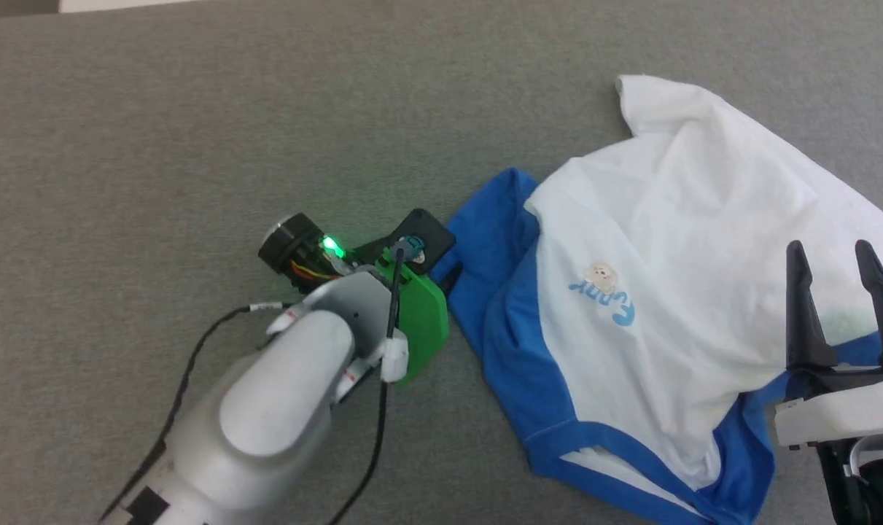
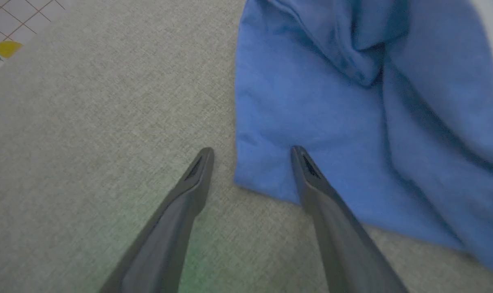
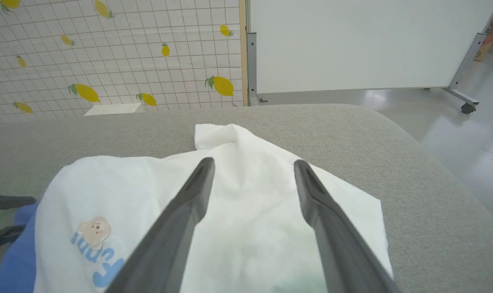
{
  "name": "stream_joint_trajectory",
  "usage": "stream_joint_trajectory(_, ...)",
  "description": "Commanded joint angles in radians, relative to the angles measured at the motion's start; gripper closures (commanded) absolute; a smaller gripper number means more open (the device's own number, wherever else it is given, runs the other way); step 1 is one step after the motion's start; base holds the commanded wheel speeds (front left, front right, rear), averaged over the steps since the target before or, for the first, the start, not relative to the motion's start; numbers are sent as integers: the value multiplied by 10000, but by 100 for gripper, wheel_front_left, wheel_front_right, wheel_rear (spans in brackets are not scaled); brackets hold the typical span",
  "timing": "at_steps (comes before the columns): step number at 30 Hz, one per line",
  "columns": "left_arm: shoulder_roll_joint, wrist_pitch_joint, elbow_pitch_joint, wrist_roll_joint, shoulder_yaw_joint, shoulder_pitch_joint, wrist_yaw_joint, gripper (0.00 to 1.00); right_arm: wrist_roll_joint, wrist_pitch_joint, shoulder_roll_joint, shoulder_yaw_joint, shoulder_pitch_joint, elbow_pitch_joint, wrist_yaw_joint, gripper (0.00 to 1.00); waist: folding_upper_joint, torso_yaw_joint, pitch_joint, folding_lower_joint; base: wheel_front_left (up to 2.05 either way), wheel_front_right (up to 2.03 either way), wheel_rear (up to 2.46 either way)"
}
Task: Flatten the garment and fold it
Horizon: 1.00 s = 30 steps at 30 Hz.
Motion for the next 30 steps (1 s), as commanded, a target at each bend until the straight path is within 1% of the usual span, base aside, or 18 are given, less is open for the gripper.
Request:
stream_joint_trajectory(1,117,143,290,-32,-102,-224,-36,4,97,-110,14,5,-202,51,-15,0,0,-406,374,0,0,0,0)
stream_joint_trajectory(2,132,134,405,-73,-129,-265,-37,55,124,-137,14,-3,-208,83,-15,0,0,-434,388,0,0,0,0)
stream_joint_trajectory(3,137,98,518,-149,-142,-278,-37,100,149,-169,14,-18,-207,120,-15,0,0,-456,393,0,0,0,0)
stream_joint_trajectory(7,43,-177,586,-661,42,-102,-6,100,195,-257,14,-181,-130,263,-15,0,0,-323,210,0,0,0,0)
stream_joint_trajectory(8,36,-299,507,-762,147,-38,58,100,208,-265,14,-207,-109,298,-15,0,0,-262,123,0,0,0,0)
stream_joint_trajectory(10,38,-617,187,-1024,499,159,331,100,216,-279,14,-245,-73,341,-15,0,0,-91,-80,0,0,0,0)
stream_joint_trajectory(13,248,-1128,-642,-1337,1226,597,1018,100,181,-246,14,-275,1,362,-15,0,0,243,-432,0,0,0,0)
stream_joint_trajectory(17,838,-1508,-2231,-1877,2446,1678,2028,100,110,-120,14,-306,111,326,-15,0,0,718,-815,0,0,0,0)
stream_joint_trajectory(19,1224,-1551,-3102,-2169,3112,2472,2550,100,70,-38,14,-333,189,294,-15,0,0,953,-943,0,0,0,0)
stream_joint_trajectory(22,1770,-1579,-4477,-2540,4191,4018,3469,100,39,92,14,-362,300,231,-15,0,0,1262,-1064,0,0,0,0)
stream_joint_trajectory(24,1881,-1727,-5202,-2868,4951,5103,4070,100,18,156,14,-418,357,175,-15,0,0,1444,-1095,0,0,0,0)
stream_joint_trajectory(26,1936,-1854,-5648,-3093,5573,6204,4574,100,-19,239,14,-440,431,136,-15,0,0,1622,-1133,0,0,0,0)
stream_joint_trajectory(28,1937,-2035,-5845,-3315,6145,7168,4928,100,-42,308,14,-458,488,96,-15,0,0,1767,-1141,0,0,0,0)
stream_joint_trajectory(30,2045,-2155,-5794,-3262,6394,7901,5111,100,-75,371,14,-490,539,76,-15,0,0,1915,-1164,0,0,0,0)
